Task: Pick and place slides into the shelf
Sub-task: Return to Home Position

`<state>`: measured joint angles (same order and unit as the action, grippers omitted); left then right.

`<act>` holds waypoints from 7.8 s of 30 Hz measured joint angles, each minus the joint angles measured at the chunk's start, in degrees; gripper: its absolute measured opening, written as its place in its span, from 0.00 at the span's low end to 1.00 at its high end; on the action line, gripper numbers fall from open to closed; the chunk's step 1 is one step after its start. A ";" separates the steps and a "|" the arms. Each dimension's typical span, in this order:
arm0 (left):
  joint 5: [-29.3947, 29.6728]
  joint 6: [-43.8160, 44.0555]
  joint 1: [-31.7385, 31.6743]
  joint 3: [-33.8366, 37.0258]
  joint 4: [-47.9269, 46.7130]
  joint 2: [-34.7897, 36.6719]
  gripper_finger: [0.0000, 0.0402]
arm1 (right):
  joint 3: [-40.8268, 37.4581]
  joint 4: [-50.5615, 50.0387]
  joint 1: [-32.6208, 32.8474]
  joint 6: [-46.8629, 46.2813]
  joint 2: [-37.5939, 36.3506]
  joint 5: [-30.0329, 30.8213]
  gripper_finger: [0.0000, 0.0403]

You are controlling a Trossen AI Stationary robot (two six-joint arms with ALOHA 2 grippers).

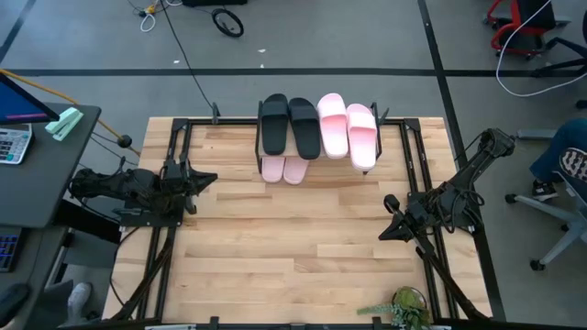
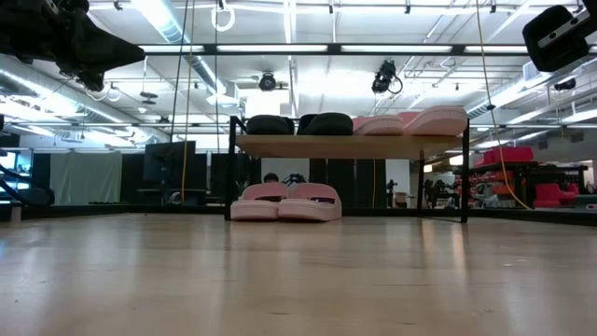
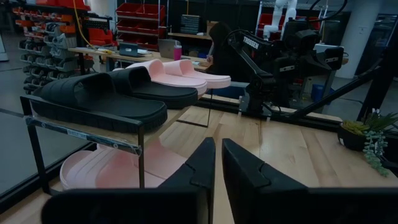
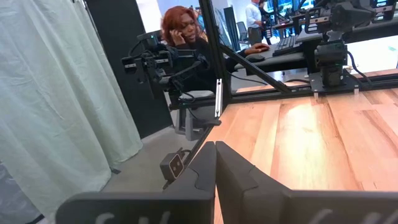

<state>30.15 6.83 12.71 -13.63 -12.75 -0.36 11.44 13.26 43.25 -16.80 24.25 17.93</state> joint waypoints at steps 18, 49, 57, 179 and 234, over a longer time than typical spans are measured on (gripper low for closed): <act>0.02 0.00 0.00 0.00 0.00 0.00 0.06 | 0.00 0.02 0.00 0.00 0.01 -0.01 0.02; 0.00 0.00 0.00 0.00 0.02 0.02 0.09 | 0.00 0.02 0.02 0.00 0.02 -0.02 0.02; 0.01 0.01 0.00 0.00 0.01 0.00 0.06 | 0.00 0.02 0.01 0.00 0.01 -0.02 0.02; 0.00 0.02 0.00 0.00 0.00 0.00 0.08 | 0.00 0.00 0.00 0.00 0.02 -0.02 0.02; 0.00 0.00 0.00 0.00 0.02 0.00 0.07 | 0.00 0.00 0.00 0.00 0.02 -0.02 0.02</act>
<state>30.15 6.83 12.71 -13.63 -12.73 -0.36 11.44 13.26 43.24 -16.80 24.27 17.91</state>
